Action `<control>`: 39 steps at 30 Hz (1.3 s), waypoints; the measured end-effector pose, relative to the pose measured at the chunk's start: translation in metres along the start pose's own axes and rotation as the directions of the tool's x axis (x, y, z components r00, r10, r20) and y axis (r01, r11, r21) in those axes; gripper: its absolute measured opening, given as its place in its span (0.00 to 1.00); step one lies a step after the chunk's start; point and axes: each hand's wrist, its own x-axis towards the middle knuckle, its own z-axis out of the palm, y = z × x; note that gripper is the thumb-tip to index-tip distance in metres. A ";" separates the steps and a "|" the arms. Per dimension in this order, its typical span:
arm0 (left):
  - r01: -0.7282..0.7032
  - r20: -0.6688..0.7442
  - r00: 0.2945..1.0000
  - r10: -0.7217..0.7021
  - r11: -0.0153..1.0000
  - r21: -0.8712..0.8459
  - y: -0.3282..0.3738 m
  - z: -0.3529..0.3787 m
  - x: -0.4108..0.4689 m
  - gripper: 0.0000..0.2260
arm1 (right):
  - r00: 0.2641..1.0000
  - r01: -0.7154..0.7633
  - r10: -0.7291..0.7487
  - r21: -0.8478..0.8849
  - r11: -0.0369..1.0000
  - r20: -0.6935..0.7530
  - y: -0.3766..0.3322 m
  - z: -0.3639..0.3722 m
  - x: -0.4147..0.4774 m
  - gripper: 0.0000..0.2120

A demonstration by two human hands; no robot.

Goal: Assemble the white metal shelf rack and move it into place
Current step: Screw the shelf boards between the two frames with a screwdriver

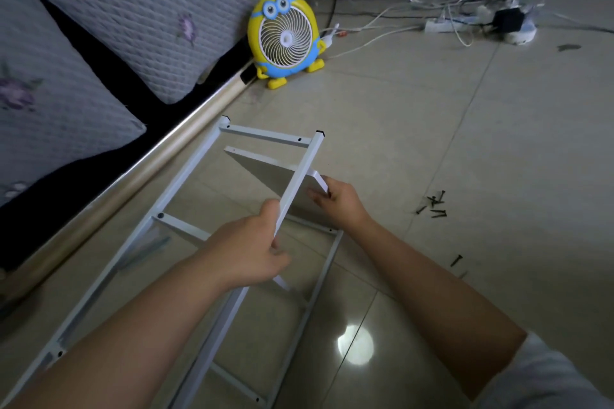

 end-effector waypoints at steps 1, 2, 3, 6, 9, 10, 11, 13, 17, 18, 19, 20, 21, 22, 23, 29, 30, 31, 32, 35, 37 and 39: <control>-0.004 -0.040 0.999 0.003 1.000 -0.017 0.002 0.002 0.003 0.10 | 1.000 0.007 -0.007 0.006 1.000 -0.004 0.000 0.001 -0.001 0.07; -0.010 -0.081 0.997 0.008 0.999 -0.035 0.003 0.004 0.006 0.09 | 1.000 0.011 -0.011 0.009 1.000 -0.006 0.001 0.002 -0.002 0.07; -0.014 -0.116 0.993 0.009 0.999 -0.041 0.005 0.005 0.008 0.08 | 1.000 0.020 -0.020 0.013 1.000 -0.007 -0.001 0.001 -0.002 0.08; -0.012 -0.194 0.981 0.010 1.000 -0.010 0.006 0.005 0.011 0.07 | 1.000 0.023 -0.024 0.055 0.998 0.011 -0.006 -0.001 -0.001 0.09; -0.005 -0.256 0.967 0.003 1.000 -0.009 0.009 0.006 0.015 0.14 | 1.000 0.002 -0.003 0.140 0.990 0.004 -0.009 -0.005 -0.003 0.10; -0.004 -0.269 0.963 -0.001 1.000 -0.018 0.011 0.006 0.017 0.20 | 1.000 -0.006 0.008 0.156 0.988 -0.007 -0.007 -0.004 -0.004 0.11; -0.006 -0.279 0.960 -0.001 1.000 -0.023 0.012 0.005 0.019 0.24 | 1.000 -0.008 0.011 0.160 0.987 -0.019 -0.006 -0.004 -0.004 0.12; -0.012 -0.308 0.951 0.007 1.000 -0.016 0.015 0.003 0.023 0.27 | 1.000 -0.001 0.005 0.143 0.990 -0.026 -0.005 -0.001 -0.005 0.12; -0.007 -0.276 0.961 0.017 0.999 0.034 0.017 -0.002 0.030 0.27 | 1.000 0.007 -0.006 0.103 0.995 -0.007 -0.007 -0.003 -0.002 0.03; -0.012 -0.252 0.968 0.022 0.999 0.041 0.018 -0.003 0.031 0.27 | 1.000 0.003 -0.002 0.108 0.994 -0.013 -0.006 -0.003 -0.001 0.03; -0.016 -0.232 0.972 0.024 0.999 0.037 0.018 -0.004 0.032 0.27 | 1.000 0.002 0.000 0.112 0.994 -0.019 -0.007 -0.003 -0.001 0.04; -0.018 -0.221 0.975 0.024 0.999 0.030 0.019 -0.006 0.033 0.27 | 0.999 -0.004 0.008 0.118 0.993 -0.031 -0.006 -0.003 0.000 0.07; -0.020 -0.218 0.976 0.026 0.999 0.030 0.020 -0.007 0.034 0.27 | 0.999 -0.015 0.020 0.122 0.992 -0.040 -0.008 -0.003 0.000 0.09; -0.022 -0.219 0.975 0.031 0.999 0.041 0.020 -0.009 0.035 0.27 | 0.999 -0.024 0.030 0.131 0.991 -0.043 -0.007 -0.003 0.001 0.10; -0.025 -0.221 0.975 0.036 0.998 0.052 0.020 -0.010 0.037 0.27 | 0.999 -0.029 0.035 0.135 0.990 -0.042 -0.009 -0.004 0.000 0.09; -0.089 -0.289 0.955 0.070 0.995 -0.055 0.018 -0.010 0.041 0.26 | 1.000 -0.005 0.002 0.146 0.989 0.018 -0.011 -0.005 0.003 0.04; -0.094 -0.290 0.954 0.069 0.993 -0.071 0.018 -0.010 0.041 0.26 | 1.000 0.002 -0.004 0.134 0.991 0.018 -0.010 -0.004 0.003 0.05; -0.097 -0.292 0.954 0.072 0.993 -0.074 0.018 -0.010 0.041 0.26 | 1.000 0.008 -0.010 0.118 0.993 0.017 -0.010 -0.003 0.003 0.05; -0.102 -0.295 0.952 0.078 0.992 -0.068 0.017 -0.010 0.041 0.26 | 1.000 0.014 -0.015 0.103 0.995 0.014 -0.008 -0.003 0.004 0.06; -0.106 -0.296 0.952 0.079 0.992 -0.074 0.015 -0.009 0.042 0.26 | 0.999 0.026 -0.027 0.057 0.998 0.018 -0.007 -0.003 0.005 0.09; -0.102 -0.290 0.955 0.071 0.990 -0.093 0.015 -0.008 0.042 0.26 | 0.998 0.043 -0.045 0.033 0.999 0.040 -0.007 -0.003 0.006 0.07; -0.103 -0.294 0.953 0.071 0.990 -0.095 0.015 -0.008 0.040 0.26 | 0.997 0.051 -0.052 0.020 0.999 0.063 -0.006 -0.001 0.006 0.09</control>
